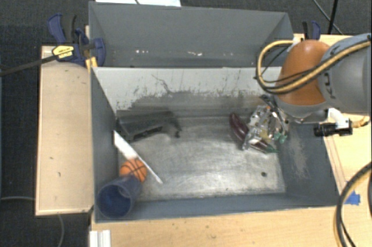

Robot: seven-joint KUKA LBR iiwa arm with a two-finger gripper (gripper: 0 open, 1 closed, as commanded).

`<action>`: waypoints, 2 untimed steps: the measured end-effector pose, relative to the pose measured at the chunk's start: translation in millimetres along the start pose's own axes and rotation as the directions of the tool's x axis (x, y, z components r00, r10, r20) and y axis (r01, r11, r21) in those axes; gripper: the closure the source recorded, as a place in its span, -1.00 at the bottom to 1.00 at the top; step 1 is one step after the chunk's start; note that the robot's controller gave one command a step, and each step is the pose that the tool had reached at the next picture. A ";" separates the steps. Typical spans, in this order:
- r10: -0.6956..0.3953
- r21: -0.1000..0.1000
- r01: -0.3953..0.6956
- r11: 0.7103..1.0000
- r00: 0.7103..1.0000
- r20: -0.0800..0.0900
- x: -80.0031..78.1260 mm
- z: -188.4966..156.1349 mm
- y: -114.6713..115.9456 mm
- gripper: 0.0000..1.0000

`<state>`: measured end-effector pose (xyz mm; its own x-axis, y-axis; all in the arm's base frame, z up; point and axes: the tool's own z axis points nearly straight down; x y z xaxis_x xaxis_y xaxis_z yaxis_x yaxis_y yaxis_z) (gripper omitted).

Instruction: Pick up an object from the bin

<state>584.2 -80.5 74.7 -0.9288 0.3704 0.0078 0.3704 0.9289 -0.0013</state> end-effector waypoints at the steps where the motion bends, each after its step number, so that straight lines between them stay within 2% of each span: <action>1: 0.000 0.001 0.000 1.000 1.000 -0.006 2.6 -8.1 -0.5 1.00; 2: -0.002 0.000 0.002 1.000 1.000 -0.003 2.4 -27.6 -0.4 1.00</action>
Offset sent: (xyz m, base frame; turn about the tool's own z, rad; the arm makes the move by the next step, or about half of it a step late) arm -0.0001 0.0001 0.0225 0.0000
